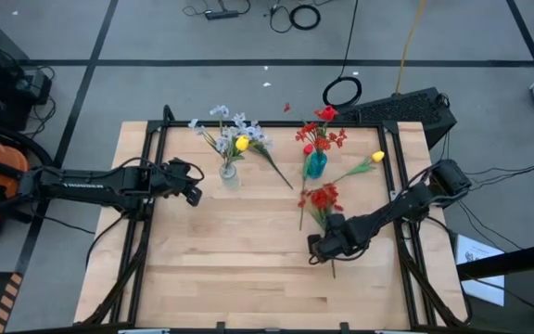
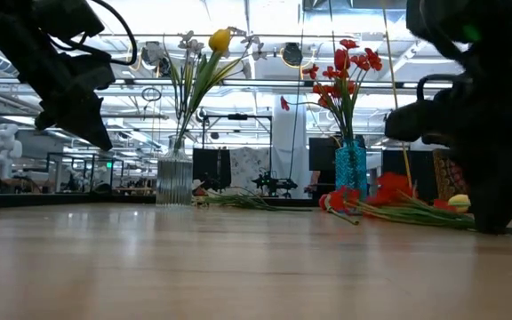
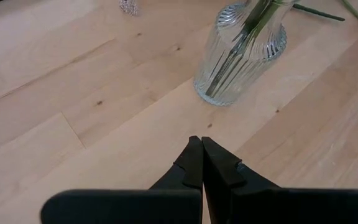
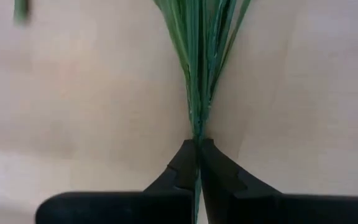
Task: Sort flowers into vase by color
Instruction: Put the red flowers into the blue crystal vase
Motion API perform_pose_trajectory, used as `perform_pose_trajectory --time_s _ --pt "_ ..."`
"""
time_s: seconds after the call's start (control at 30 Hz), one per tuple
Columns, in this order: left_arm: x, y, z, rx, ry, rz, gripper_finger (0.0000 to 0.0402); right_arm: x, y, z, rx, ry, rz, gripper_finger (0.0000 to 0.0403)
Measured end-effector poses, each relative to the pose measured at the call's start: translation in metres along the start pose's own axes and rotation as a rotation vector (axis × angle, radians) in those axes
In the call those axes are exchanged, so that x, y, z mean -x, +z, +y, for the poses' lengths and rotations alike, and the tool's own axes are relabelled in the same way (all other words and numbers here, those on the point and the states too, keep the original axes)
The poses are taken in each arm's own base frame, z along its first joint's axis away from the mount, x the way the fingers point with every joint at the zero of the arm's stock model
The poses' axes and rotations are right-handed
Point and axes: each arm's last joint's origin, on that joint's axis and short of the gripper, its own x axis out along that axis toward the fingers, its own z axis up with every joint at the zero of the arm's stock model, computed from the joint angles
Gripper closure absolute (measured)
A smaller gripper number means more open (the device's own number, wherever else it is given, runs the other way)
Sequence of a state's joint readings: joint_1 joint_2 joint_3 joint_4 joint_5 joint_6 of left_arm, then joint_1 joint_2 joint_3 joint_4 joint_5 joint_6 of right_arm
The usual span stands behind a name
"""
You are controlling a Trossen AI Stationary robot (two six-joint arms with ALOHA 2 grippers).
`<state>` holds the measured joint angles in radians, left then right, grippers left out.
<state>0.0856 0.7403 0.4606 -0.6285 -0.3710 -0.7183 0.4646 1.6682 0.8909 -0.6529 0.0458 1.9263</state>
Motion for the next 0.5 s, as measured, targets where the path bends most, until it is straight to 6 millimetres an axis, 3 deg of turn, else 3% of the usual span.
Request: perform_pose_trajectory --time_s 0.1,0.23,0.5 --pt "0.000 0.000 0.000 0.000 -0.001 0.001 0.0400 0.014 -0.005 0.001 0.020 0.086 0.001 0.0402" --pt "0.000 -0.001 -0.001 -0.001 -0.018 0.016 0.0400 0.044 -0.007 -0.006 0.019 0.245 -0.153 0.0402" --pt "0.000 0.000 -0.001 0.004 -0.028 0.011 0.0400 0.110 -0.010 -0.029 0.248 0.607 -0.714 0.0403"
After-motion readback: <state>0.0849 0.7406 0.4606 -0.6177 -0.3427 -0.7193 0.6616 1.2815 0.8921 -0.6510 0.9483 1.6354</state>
